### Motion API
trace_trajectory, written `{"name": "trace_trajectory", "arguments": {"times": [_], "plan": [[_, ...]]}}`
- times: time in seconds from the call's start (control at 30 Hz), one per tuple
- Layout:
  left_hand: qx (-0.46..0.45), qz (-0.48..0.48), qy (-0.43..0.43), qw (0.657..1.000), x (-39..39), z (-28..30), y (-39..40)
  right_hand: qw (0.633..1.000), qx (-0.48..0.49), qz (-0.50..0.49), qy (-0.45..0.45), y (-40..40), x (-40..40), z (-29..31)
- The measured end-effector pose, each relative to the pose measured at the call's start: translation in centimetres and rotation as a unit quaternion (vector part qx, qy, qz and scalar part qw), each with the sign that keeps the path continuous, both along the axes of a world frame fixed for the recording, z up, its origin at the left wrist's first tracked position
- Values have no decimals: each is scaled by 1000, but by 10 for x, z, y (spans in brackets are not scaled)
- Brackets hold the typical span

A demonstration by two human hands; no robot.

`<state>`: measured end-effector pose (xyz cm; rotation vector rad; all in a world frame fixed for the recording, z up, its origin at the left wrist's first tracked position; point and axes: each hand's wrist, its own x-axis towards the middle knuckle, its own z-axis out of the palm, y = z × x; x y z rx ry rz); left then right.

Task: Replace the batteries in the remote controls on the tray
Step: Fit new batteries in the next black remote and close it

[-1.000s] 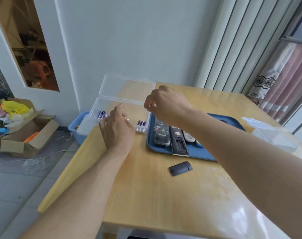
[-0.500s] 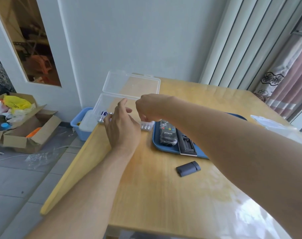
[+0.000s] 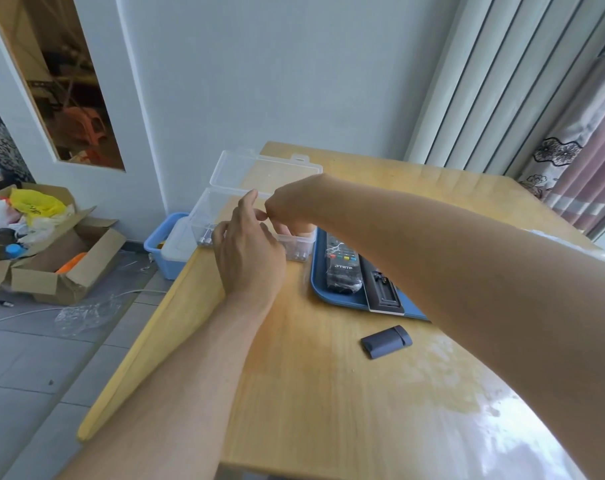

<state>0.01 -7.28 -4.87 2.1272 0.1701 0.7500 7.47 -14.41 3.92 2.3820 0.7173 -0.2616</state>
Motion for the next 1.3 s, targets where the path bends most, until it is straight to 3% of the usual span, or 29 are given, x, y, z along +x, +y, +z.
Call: {"name": "trace_trajectory", "arguments": {"times": [0.27,0.57,0.67,0.77,0.83,0.93,1.0,1.07,1.17,1.3], "plan": [[-12,-13,-18,1000,10,-6,0,996,-32,-28,78,-4,16,5],[-33,-18,-48,998,11,-5,0,993,-111,-1,33,6,18,1],[-40,-22,-51,998,11,-6,2,999,-15,16,35,-9,8,11],[-76,-36,-41,996,11,-6,3,976,219,4,12,-50,-8,25],[-84,-33,-69,994,7,-3,2,889,456,-43,26,-92,-22,18],[-38,-80,-137,987,-9,5,-13,698,705,-109,63,-150,-53,-12],[21,-150,-85,985,-25,12,-33,607,775,-152,82,-179,-72,-31],[123,-178,22,976,-43,19,-60,514,830,-191,104,-204,-88,-42],[300,-115,118,940,-55,24,-83,376,886,-224,153,-213,-102,-47],[404,-71,164,897,-62,30,-111,280,907,-230,214,-225,-114,-39]]}}
